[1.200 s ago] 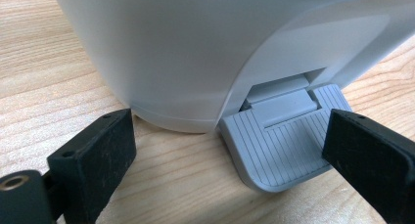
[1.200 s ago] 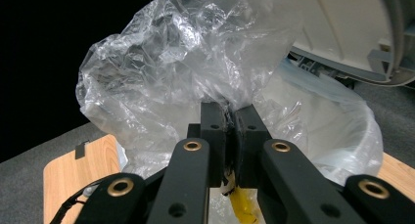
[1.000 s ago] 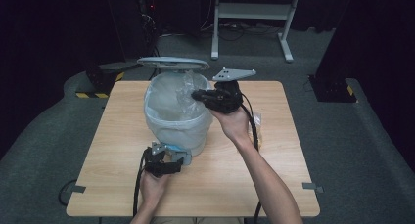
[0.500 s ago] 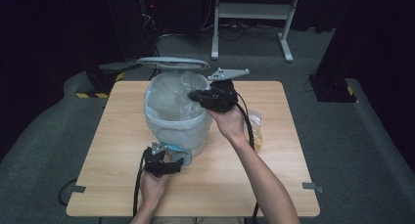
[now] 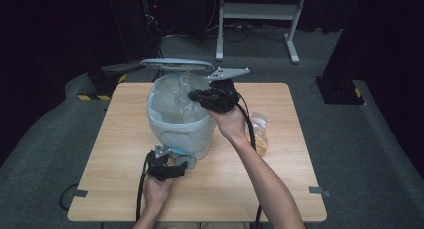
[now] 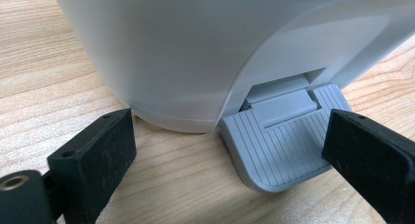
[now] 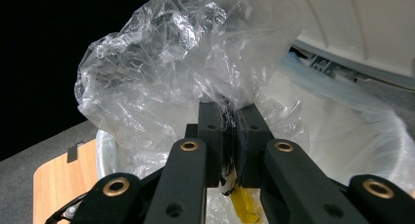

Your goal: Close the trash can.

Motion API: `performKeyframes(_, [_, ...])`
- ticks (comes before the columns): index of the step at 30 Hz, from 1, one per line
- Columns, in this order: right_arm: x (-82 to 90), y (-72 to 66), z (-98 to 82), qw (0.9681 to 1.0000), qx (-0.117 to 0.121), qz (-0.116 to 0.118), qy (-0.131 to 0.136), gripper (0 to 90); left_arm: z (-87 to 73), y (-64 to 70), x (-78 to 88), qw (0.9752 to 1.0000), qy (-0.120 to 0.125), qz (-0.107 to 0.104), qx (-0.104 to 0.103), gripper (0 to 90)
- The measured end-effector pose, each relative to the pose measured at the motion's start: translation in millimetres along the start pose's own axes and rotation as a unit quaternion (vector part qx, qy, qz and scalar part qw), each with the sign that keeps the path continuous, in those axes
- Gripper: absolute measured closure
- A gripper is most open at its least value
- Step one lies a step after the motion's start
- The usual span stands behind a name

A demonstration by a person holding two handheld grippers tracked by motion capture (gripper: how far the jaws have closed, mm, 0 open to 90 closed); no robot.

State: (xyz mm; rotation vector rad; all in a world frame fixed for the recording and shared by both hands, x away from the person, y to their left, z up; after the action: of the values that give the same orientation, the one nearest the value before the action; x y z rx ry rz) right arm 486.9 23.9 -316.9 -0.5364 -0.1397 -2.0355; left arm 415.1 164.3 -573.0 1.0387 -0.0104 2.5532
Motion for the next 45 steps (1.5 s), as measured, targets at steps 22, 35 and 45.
performKeyframes(22, [-13.8, 1.6, -12.1, 0.9988, -0.002, -0.011, -0.048, 47.4, 0.0, 0.0, 0.1, 1.0000, 0.000, 0.000, 0.000, 5.8])
performKeyframes(35, [-2.5, 5.5, -16.5, 0.9995, -0.007, -0.018, -0.023, 41.7, 0.0, -0.1, 0.1, 1.0000, 0.000, 0.000, 0.000, 5.8])
performKeyframes(45, [18.5, 10.5, -18.7, 0.9997, -0.011, -0.024, 0.003, 41.1, 0.0, -0.1, 0.1, 1.0000, 0.000, 0.000, 0.000, 5.8])
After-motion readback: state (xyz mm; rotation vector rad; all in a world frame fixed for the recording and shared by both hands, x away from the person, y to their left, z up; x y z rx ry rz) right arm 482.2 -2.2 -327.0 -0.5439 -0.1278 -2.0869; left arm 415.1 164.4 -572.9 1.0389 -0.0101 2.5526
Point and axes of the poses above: each handheld gripper's, and its own axes: x roughly backward along the jaws, z roughly out of its top, y roughly to its right, the point moved 7 cm from there along -x, roughly forward along the jaws, and after that the axes turned 2 degrees about -y, right-handed, at the moved point
